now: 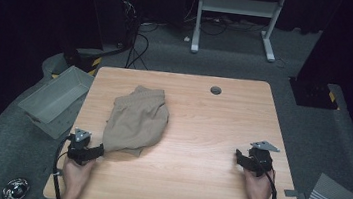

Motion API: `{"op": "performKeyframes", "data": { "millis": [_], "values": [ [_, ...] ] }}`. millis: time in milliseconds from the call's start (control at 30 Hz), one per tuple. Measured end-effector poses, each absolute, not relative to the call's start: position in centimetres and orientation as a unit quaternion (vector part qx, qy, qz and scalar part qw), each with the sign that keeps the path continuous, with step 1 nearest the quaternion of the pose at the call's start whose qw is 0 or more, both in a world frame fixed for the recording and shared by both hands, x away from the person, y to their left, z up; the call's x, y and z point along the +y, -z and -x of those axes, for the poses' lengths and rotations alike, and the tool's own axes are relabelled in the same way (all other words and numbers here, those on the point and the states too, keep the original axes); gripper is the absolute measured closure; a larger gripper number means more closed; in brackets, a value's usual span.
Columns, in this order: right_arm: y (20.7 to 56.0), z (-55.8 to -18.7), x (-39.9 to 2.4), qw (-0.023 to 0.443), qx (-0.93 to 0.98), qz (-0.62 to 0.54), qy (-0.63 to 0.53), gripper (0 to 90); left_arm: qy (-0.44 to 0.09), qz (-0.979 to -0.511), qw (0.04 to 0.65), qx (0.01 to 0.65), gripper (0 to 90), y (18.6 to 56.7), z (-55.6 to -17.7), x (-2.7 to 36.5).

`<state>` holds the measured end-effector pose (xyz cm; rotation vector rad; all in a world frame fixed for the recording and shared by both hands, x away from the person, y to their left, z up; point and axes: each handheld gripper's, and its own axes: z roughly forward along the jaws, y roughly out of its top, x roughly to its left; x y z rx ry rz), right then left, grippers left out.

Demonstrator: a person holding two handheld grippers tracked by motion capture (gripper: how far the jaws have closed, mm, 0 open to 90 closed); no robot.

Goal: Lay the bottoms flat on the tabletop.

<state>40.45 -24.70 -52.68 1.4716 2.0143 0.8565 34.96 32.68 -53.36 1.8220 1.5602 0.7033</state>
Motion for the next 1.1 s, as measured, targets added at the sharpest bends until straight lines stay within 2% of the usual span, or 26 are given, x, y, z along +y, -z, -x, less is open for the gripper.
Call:
{"op": "performKeyframes", "data": {
  "millis": [433, 1100],
  "values": [
    [52.7, -40.5, -24.7, 0.249, 0.74, -0.54, -0.315, 32.9, -0.26, -0.698, 0.317, 0.587, 24.5, 53.4, -35.0, 32.7],
    [52.7, -40.4, -24.7, 0.247, 0.741, -0.538, -0.316, 32.5, -0.238, -0.668, 0.357, 0.609, 20.7, 52.3, -34.8, 34.3]
  ]
}}
